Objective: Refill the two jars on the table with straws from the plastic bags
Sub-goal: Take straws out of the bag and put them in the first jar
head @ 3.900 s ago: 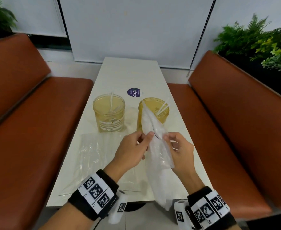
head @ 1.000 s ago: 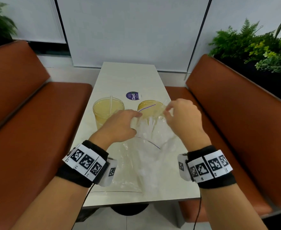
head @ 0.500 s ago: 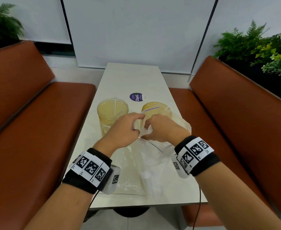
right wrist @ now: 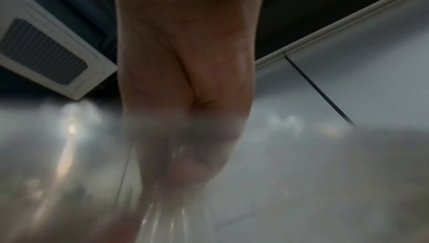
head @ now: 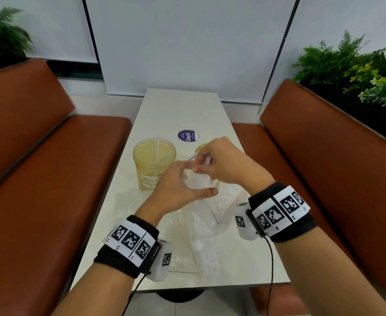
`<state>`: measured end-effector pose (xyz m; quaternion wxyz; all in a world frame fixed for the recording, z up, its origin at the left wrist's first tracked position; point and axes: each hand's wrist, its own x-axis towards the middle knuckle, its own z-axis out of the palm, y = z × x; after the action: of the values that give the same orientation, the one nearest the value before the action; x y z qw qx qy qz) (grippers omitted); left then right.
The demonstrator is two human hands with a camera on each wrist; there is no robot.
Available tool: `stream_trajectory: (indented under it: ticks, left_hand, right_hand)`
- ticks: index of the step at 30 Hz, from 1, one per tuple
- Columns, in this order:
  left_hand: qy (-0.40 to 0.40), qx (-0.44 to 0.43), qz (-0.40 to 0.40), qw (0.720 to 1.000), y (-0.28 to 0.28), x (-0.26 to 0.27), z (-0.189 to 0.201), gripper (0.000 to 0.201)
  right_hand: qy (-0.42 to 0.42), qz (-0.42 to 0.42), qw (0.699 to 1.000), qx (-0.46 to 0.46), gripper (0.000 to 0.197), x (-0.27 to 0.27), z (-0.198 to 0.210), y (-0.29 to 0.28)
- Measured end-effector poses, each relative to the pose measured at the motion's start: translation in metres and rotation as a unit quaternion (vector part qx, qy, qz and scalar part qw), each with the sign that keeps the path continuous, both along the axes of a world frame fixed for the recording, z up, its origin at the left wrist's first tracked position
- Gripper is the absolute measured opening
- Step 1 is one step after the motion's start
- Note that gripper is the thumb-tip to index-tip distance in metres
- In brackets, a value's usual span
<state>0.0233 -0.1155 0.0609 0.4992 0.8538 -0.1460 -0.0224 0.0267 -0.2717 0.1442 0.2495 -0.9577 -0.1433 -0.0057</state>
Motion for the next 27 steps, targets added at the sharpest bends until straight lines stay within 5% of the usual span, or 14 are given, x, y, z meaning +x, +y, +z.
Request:
stream_trajectory:
  ticks: [8, 13, 17, 20, 27]
  left_hand:
    - [0.037, -0.201, 0.052, 0.978, -0.024, -0.002, -0.003, 0.036]
    - [0.012, -0.207, 0.026, 0.978, -0.022, 0.003, -0.005, 0.014]
    - [0.019, -0.227, 0.019, 0.974, -0.022, 0.006, -0.001, 0.009]
    - [0.021, -0.233, 0.063, 0.970, -0.025, 0.010, -0.002, 0.017]
    - [0.078, -0.171, 0.084, 0.979, -0.009, 0.016, -0.015, 0.021]
  right_hand:
    - [-0.027, 0.035, 0.992, 0.122, 0.006, -0.003, 0.015, 0.015]
    - [-0.075, -0.007, 0.962, 0.261, 0.055, 0.002, -0.001, 0.012]
    - [-0.014, -0.018, 0.990, 0.139, 0.077, 0.007, -0.019, 0.012]
    - [0.013, -0.029, 0.999, 0.035, 0.059, 0.009, -0.044, 0.024]
    - [-0.024, -0.023, 0.990, 0.139, 0.035, 0.019, -0.062, 0.044]
